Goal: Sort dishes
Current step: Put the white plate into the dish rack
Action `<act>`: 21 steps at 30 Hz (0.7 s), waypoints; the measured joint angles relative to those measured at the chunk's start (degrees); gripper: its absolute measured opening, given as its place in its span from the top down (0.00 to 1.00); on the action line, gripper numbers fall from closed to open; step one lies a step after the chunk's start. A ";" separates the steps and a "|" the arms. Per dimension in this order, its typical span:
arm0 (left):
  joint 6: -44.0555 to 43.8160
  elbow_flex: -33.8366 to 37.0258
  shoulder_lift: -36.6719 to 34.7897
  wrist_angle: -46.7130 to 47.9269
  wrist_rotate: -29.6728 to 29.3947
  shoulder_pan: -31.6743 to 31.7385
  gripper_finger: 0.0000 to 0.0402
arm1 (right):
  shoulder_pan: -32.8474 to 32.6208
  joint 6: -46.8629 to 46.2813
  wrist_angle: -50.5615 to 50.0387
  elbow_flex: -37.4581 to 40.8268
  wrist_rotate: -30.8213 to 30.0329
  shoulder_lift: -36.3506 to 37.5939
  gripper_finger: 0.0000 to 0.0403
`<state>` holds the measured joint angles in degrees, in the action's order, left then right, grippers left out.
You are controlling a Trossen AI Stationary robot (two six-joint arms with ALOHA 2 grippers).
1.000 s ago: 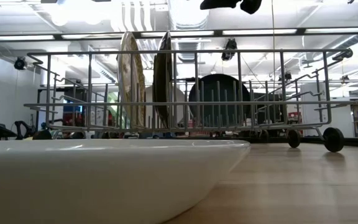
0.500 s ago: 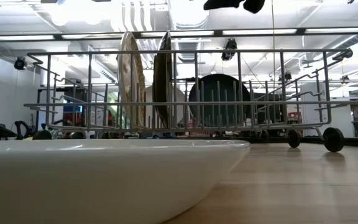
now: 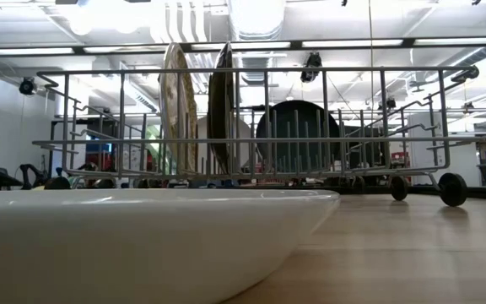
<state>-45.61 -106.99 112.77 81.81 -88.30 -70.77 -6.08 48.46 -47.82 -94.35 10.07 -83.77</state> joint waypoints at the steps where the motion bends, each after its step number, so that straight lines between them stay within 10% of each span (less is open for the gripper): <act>1: -0.01 -0.40 0.00 -0.19 0.95 0.25 1.00 | -0.79 -4.69 0.18 0.00 -0.14 0.13 0.54; 21: -22.70 -0.25 0.00 -1.05 23.61 0.93 1.00 | -16.36 -65.03 -14.54 3.81 -1.89 -0.41 0.55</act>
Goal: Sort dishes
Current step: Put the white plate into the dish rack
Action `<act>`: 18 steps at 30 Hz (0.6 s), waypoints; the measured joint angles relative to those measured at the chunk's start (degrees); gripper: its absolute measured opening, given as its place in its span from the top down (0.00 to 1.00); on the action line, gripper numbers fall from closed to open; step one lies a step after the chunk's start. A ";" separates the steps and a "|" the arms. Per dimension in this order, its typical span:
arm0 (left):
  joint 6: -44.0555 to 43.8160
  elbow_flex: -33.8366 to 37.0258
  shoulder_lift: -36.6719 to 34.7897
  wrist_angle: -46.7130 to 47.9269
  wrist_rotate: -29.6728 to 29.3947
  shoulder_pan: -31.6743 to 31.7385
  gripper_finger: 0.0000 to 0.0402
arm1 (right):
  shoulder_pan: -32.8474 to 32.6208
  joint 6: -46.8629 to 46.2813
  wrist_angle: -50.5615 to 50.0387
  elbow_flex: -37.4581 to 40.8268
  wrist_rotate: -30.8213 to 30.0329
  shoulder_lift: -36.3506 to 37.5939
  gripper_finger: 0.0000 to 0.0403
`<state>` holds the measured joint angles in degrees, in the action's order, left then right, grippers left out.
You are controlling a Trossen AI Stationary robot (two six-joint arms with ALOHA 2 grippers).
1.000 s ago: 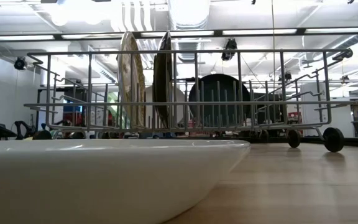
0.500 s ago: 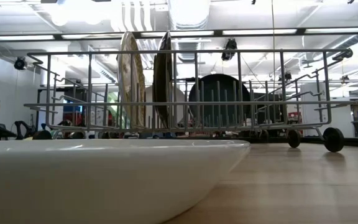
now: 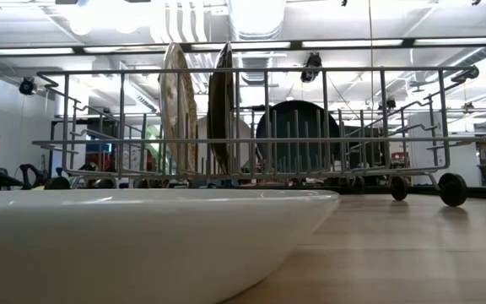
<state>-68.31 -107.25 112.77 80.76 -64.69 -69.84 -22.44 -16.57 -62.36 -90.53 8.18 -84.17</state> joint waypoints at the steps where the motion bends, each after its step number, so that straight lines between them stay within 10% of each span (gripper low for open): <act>1: -0.96 0.18 0.00 0.00 1.21 0.00 1.00 | -1.12 -2.39 -0.03 0.59 -0.63 -0.21 0.55; 18: -19.22 12.33 0.00 -1.97 16.70 0.00 1.00 | -15.25 -36.37 7.24 7.62 -17.24 -8.55 0.55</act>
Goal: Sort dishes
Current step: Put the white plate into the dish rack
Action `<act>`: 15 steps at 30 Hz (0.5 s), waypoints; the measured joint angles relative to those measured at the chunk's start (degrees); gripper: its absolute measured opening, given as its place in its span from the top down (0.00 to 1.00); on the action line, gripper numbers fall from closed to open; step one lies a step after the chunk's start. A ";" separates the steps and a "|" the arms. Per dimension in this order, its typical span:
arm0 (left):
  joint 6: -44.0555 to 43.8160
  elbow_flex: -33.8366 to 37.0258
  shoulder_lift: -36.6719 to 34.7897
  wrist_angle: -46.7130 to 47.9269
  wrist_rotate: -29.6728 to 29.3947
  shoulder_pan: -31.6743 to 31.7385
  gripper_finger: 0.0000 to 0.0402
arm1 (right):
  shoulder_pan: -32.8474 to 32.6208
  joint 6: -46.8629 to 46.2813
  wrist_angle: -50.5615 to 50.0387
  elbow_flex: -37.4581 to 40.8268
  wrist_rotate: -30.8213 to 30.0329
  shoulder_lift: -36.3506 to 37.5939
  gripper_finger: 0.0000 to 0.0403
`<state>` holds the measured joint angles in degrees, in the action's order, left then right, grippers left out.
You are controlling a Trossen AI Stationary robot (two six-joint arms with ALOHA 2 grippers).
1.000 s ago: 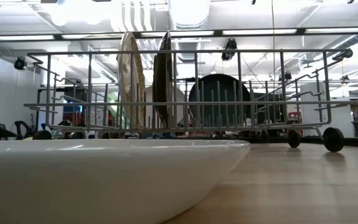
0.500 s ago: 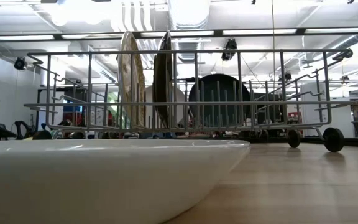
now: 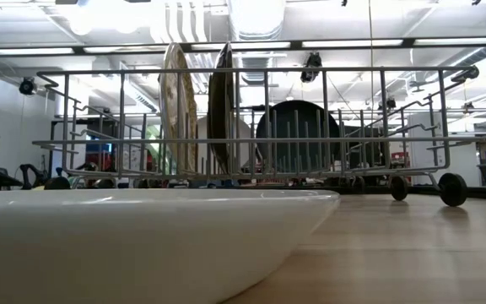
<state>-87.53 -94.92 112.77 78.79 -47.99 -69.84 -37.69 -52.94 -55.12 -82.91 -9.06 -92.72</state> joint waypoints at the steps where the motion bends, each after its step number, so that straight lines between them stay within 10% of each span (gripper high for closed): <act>1: -0.03 0.85 0.00 -0.69 0.02 0.00 1.00 | -0.26 -0.96 0.92 0.00 -0.04 -0.81 0.55; 15: -0.09 13.59 0.00 -9.55 0.11 0.11 1.00 | -1.10 -13.78 10.31 0.00 -2.41 -12.61 0.55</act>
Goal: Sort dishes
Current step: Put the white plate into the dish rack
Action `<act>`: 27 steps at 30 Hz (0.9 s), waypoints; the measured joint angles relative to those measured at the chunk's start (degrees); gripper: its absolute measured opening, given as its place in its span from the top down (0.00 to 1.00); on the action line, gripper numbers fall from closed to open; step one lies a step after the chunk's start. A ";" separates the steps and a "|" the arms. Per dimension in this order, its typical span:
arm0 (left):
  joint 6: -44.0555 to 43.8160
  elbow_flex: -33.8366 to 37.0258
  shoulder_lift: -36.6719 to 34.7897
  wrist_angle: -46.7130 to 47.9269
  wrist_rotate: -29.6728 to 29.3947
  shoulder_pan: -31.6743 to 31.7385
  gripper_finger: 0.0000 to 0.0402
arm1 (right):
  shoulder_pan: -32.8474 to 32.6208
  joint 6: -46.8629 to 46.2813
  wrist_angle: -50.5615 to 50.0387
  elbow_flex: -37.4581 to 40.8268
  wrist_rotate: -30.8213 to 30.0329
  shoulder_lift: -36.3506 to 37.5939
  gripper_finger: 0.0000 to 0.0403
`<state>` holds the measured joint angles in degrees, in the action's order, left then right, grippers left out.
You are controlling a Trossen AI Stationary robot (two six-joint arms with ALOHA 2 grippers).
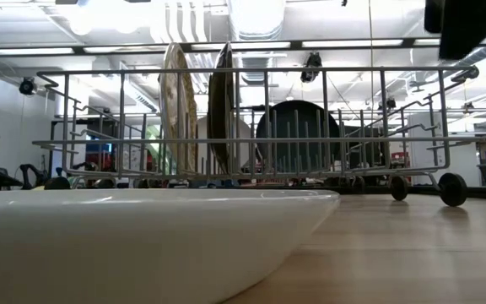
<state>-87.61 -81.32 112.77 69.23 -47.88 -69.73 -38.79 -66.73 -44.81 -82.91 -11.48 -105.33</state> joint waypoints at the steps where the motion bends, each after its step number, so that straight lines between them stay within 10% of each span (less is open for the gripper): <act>1: 0.02 1.00 0.00 -0.96 -0.13 0.00 1.00 | 0.00 -0.94 0.71 0.00 -0.58 -0.84 0.55; 27: 0.03 17.37 0.00 -20.54 -1.16 1.88 1.00 | 0.07 -15.02 14.11 -0.04 -20.90 -11.25 0.55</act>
<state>-87.58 -63.96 112.77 48.69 -49.04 -67.85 -38.72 -81.75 -30.70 -82.96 -32.37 -116.57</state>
